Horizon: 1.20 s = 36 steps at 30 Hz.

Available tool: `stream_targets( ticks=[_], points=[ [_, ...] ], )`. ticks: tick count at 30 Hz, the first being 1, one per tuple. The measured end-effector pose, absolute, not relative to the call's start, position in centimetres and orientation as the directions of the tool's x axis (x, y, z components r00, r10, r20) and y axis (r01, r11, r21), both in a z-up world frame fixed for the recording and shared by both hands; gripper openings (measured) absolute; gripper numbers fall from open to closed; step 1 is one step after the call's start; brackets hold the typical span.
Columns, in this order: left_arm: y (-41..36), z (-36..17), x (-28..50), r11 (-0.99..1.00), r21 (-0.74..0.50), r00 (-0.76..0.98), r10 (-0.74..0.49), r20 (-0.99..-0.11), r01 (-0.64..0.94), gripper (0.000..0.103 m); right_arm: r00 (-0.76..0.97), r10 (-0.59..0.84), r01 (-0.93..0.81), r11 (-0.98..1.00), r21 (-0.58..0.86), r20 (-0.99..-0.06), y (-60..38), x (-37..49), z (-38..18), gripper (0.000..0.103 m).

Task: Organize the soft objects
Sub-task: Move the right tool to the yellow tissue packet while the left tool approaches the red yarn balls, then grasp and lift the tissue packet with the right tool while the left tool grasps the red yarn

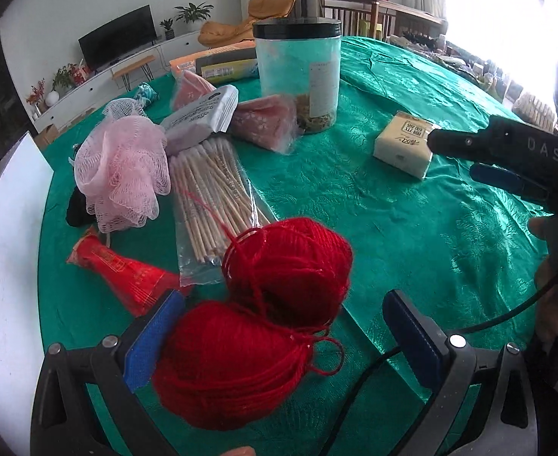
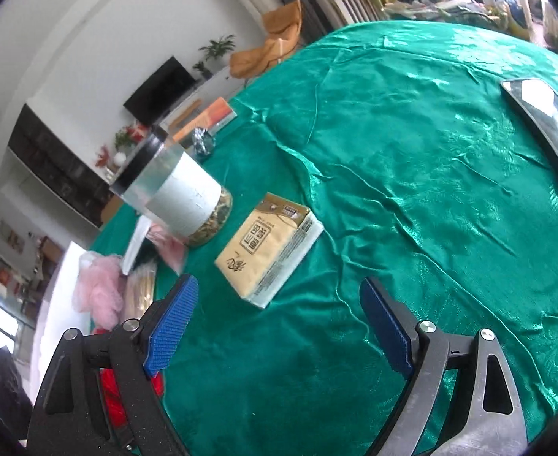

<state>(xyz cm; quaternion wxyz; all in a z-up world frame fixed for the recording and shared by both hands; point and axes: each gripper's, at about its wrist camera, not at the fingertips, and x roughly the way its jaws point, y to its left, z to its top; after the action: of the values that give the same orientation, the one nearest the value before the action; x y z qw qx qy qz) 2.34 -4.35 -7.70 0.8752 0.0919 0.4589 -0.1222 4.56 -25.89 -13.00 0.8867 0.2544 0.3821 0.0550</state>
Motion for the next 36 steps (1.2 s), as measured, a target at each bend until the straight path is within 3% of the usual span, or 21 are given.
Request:
stream_targets(
  ticks=[4,7,15,30,36],
  points=[
    [-4.4,-8.1,2.7,0.956,0.062,0.541,-0.107,-0.834,0.286,0.103,0.625,0.215,-0.015,0.964,0.264,-0.750,-20.9,6.0,-12.9,0.089],
    [-4.5,-8.4,2.8,0.954,0.089,0.541,-0.084,-0.837,0.287,0.103,0.575,0.158,-0.026,0.984,0.175,-0.803,-19.8,6.8,-14.1,0.088],
    [-5.2,-9.4,3.0,0.947,0.151,0.540,-0.029,-0.841,0.285,0.103,0.593,0.008,0.023,0.999,0.026,-0.805,-22.4,10.8,-14.6,0.088],
    [-3.7,-10.0,3.7,0.964,0.028,0.493,-0.109,-0.863,0.263,0.103,0.644,0.075,0.094,0.980,0.176,-0.761,-25.7,9.5,-14.1,0.088],
    [-4.9,-9.2,2.7,0.938,0.115,0.497,-0.067,-0.865,0.327,0.103,0.645,0.073,0.094,0.980,0.173,-0.761,-25.5,9.4,-14.1,0.088]
  ],
)
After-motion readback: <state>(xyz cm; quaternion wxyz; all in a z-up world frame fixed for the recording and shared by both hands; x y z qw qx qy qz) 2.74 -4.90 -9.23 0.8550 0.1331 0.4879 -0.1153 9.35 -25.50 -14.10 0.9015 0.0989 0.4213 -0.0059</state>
